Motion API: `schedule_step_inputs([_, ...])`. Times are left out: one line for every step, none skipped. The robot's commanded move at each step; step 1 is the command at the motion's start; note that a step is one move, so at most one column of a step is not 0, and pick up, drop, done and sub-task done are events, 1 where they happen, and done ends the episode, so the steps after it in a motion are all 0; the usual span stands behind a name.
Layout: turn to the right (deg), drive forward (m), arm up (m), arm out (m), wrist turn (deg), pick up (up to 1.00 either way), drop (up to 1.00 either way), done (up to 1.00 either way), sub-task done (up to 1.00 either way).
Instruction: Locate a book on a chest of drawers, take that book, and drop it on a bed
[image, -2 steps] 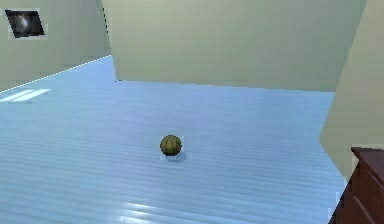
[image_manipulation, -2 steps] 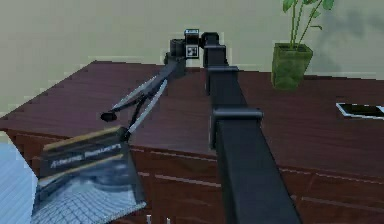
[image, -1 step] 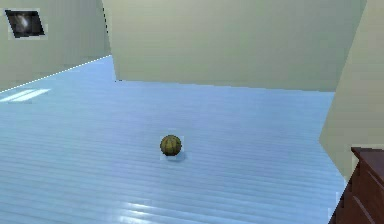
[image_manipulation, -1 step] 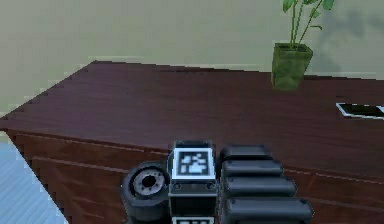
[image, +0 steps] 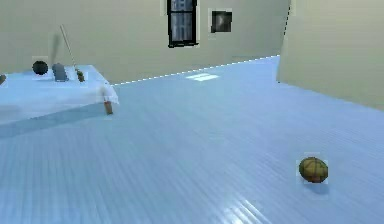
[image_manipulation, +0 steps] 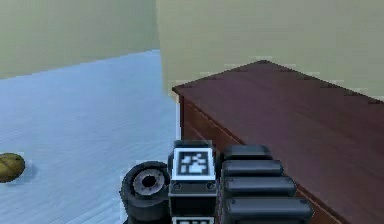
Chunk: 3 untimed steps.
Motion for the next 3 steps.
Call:
schedule_step_inputs([-24.0, 0.0, 0.0, 0.0, 0.0, 0.0, 0.0, 0.0, 0.0])
schedule_step_inputs([0.0, 0.1, 0.0, 0.0, 0.0, 0.0, 0.0, 0.0, 0.0])
schedule_step_inputs([-3.0, 0.0, 0.0, 0.0, 0.0, 0.0, 0.0, 0.0, 0.0])
